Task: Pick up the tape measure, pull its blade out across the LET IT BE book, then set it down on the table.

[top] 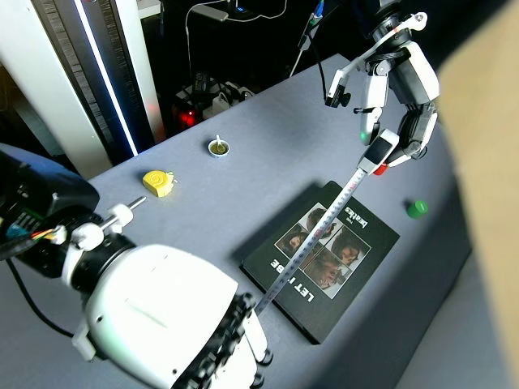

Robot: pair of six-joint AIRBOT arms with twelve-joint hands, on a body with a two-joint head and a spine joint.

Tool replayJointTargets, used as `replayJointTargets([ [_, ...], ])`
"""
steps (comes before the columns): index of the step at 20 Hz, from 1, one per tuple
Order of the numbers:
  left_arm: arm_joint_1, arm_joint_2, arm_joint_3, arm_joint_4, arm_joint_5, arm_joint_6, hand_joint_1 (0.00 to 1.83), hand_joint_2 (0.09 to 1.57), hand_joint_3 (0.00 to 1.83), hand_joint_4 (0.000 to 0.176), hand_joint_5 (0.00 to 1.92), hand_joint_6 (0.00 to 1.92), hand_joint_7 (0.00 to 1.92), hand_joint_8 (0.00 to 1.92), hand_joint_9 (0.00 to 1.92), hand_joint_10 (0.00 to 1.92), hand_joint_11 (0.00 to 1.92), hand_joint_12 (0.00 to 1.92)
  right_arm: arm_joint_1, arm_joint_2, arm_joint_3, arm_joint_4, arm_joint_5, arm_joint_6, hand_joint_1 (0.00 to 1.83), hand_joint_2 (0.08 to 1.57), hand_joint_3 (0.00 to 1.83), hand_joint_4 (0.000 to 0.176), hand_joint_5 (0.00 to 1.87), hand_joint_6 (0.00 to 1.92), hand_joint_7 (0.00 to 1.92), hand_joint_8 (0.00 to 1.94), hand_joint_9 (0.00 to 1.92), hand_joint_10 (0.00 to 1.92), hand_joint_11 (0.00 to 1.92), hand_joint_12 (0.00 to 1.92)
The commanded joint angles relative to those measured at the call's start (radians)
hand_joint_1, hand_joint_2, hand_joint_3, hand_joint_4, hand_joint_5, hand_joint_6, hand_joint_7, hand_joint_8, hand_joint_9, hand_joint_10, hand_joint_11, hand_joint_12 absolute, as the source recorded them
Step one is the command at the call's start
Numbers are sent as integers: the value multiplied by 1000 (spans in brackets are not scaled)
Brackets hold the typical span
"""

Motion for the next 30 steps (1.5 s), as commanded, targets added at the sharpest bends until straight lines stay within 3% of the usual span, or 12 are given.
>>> replayJointTargets([
  [1, -11, 5, 11, 53, -70, -4, 1377, 1118, 0, 0, 946, 892, 957, 995, 906, 1309, 826, 1282, 5, 16, 12, -30, 120, -14, 1362, 1148, 1, 0, 830, 1068, 988, 1038, 807, 1355, 683, 1300],
  [2, -12, 5, 10, 54, -70, -4, 1376, 1121, 0, 0, 940, 901, 952, 1005, 902, 1317, 836, 1286, 7, 15, 12, -31, 120, -14, 1362, 1148, 1, 0, 829, 1069, 988, 1038, 807, 1356, 683, 1300],
  [3, -12, 5, 10, 56, -70, -4, 1375, 1121, 1, 0, 939, 903, 951, 1007, 901, 1319, 837, 1286, 9, 14, 12, -31, 119, -14, 1247, 1145, 1, 0, 850, 1070, 1000, 1076, 820, 1064, 678, 1294],
  [5, -11, 5, 9, 56, -70, -4, 1376, 1121, 0, 0, 932, 904, 955, 1005, 903, 1317, 836, 1280, 15, 9, 12, -31, 117, -14, 1220, 1141, 1, 0, 862, 1060, 1009, 1073, 872, 879, 689, 1282],
  [15, -7, 5, 11, 63, -60, -4, 1375, 1122, 0, 0, 936, 905, 951, 1007, 902, 1318, 838, 1273, 36, -22, 0, -45, 106, -37, 1202, 1150, 0, 0, 867, 1092, 968, 1100, 860, 888, 704, 1310],
  [17, -5, 5, 11, 66, -57, -4, 1375, 1121, 0, 0, 944, 912, 950, 999, 902, 1315, 840, 1272, 37, -25, -5, -45, 106, -37, 1170, 1193, 5, 13, 768, 1271, 891, 1168, 733, 824, 594, 1320],
  [19, -5, 6, 11, 66, -57, -4, 1375, 1120, 0, 0, 943, 916, 952, 994, 903, 1312, 841, 1271, 38, -28, -8, -45, 106, -40, 707, 1159, 0, 0, 468, 228, 467, 179, 419, 280, 223, 1115],
  [20, -5, 6, 9, 66, -57, -5, 1376, 1120, 0, 0, 943, 915, 953, 993, 904, 1312, 841, 1271, 36, -29, -7, -45, 104, -41, 555, 1118, 0, 7, 348, 60, 320, 39, 289, 91, 55, 1018],
  [21, -5, 6, 8, 67, -57, -5, 1376, 1120, 0, 0, 943, 915, 953, 993, 904, 1312, 842, 1270, 36, -29, -7, -45, 104, -41, 434, 1084, 0, 39, 260, 12, 211, 7, 175, 22, 10, 805],
  [24, -5, 10, 5, 67, -57, -6, 1376, 1120, 0, 0, 944, 914, 954, 992, 904, 1311, 842, 1270, 35, -29, -7, -45, 99, -42, 241, 1006, 0, 92, 90, 1, 57, 2, 6, 0, 0, 294],
  [28, -5, 10, 20, 69, -46, -10, 1376, 1119, 0, 0, 945, 912, 954, 989, 907, 1308, 844, 1267, 44, -5, -51, -45, 87, -41, 64, 968, 0, 142, 0, 0, 0, 0, 0, 0, 0, 71],
  [30, 14, 19, 29, 70, -29, -41, 1376, 1119, 0, 0, 946, 911, 955, 989, 908, 1308, 844, 1267, 65, 19, -102, -46, 81, -42, 60, 958, 0, 145, 0, 0, 0, 0, 0, 0, 0, 58],
])
